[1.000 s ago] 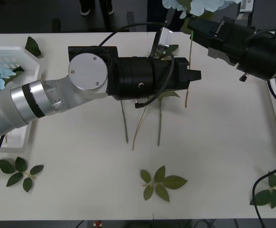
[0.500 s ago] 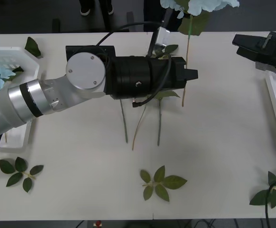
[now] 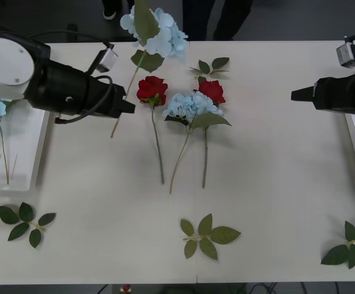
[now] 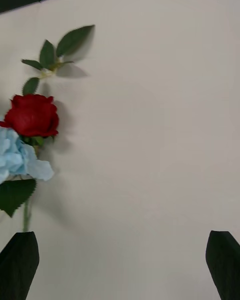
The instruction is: Place the red flowers into the right box and the blue flowers into the left box. If a person shows an open palm, hand one flower to the person first, then continue sorting.
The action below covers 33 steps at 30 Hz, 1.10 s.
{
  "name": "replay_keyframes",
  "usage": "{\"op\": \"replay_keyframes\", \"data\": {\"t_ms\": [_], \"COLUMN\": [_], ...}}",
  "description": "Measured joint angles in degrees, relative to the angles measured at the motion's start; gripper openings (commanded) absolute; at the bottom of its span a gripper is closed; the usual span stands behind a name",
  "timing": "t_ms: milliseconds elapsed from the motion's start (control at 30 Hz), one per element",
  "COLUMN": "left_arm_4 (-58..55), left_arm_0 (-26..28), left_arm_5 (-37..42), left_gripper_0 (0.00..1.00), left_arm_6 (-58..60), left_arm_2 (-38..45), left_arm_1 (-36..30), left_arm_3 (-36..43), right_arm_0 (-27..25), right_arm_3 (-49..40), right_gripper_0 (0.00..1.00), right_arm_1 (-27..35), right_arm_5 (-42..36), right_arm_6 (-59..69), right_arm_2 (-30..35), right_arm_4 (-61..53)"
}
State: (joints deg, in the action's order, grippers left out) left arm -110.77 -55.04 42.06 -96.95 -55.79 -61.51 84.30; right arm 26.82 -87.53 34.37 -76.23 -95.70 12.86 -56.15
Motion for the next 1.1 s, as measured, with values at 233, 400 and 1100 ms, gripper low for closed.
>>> {"op": "replay_keyframes", "data": {"t_ms": [233,400,1100], "left_arm_4": [0.57,0.24,-3.97], "left_arm_0": [-0.54,-1.9,1.39], "left_arm_5": [8.48,14.75,22.36], "left_gripper_0": [0.0,0.0,0.0], "left_arm_6": [0.02,0.05,-18.77], "left_arm_2": [0.0,0.0,0.01], "left_arm_1": [-9.71,-15.92,-21.61], "left_arm_3": [-3.52,-7.1,-34.74], "right_arm_0": [1.88,1.92,1.83], "right_arm_3": [-0.36,-4.22,-19.74], "right_gripper_0": [0.97,0.98,0.98], "right_arm_1": [-0.65,-2.09,-3.97], "right_arm_5": [1.68,1.76,1.21], "right_arm_6": [9.86,17.49,45.94], "right_arm_2": [-9.29,-16.45,-44.33], "right_arm_4": [9.98,15.82,34.47]}}
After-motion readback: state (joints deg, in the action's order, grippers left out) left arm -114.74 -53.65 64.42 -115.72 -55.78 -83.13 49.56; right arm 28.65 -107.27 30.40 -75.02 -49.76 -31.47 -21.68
